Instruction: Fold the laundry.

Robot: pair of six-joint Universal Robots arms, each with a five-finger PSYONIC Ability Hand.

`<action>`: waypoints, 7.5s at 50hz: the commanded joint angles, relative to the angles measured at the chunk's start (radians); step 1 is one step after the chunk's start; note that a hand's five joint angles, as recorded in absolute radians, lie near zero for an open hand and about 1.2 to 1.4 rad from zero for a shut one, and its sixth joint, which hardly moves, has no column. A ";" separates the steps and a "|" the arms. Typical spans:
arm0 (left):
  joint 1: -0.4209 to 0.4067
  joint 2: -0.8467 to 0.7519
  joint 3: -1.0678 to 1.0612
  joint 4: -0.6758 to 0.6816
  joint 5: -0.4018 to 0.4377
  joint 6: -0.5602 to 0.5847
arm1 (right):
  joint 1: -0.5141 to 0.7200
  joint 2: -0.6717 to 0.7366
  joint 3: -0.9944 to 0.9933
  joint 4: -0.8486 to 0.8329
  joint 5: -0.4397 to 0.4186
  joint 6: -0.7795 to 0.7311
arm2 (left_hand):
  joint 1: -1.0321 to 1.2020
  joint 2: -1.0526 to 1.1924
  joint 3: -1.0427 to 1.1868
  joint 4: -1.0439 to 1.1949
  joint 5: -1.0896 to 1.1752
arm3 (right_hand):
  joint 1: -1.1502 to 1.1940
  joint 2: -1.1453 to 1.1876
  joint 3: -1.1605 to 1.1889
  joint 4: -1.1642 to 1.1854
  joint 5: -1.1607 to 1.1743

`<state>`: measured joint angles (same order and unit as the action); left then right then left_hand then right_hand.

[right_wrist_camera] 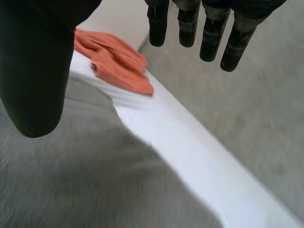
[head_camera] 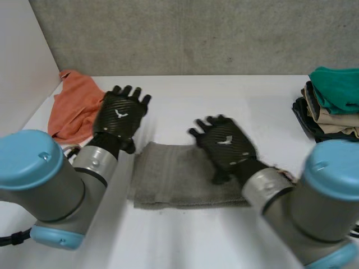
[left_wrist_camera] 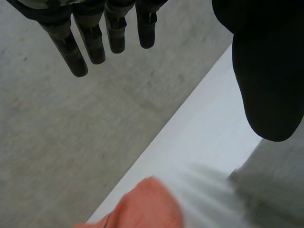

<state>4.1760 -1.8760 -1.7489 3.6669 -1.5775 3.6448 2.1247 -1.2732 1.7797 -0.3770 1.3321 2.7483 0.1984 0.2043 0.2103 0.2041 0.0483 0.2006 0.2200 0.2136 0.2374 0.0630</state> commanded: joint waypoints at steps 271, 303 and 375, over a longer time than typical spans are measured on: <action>0.475 -0.535 0.726 -0.323 0.292 0.054 | -0.370 -0.164 0.128 -0.267 -0.231 -0.035 | 0.006 0.000 -0.006 0.001 -0.018 | -0.026 -0.045 -0.039 -0.063 -0.063; 0.489 -0.937 1.131 -0.275 0.344 0.066 | -0.374 -0.066 0.218 -0.234 -0.159 -0.041 | 1.198 1.192 1.186 1.192 1.173 | -0.026 -0.045 -0.039 -0.063 -0.063; 0.369 -0.678 0.746 -0.246 0.381 0.115 | -0.382 -0.057 0.215 -0.191 -0.163 -0.052 | 0.435 0.429 0.423 0.429 0.411 | -0.026 -0.045 -0.039 -0.063 -0.063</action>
<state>4.5472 -2.5237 -1.0432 3.4199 -1.1980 3.8165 1.7419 -1.3301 1.9957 -0.5669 1.1686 2.6996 0.5304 0.5318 0.5316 0.5367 0.3638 0.2073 0.2213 0.2163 0.2386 0.0578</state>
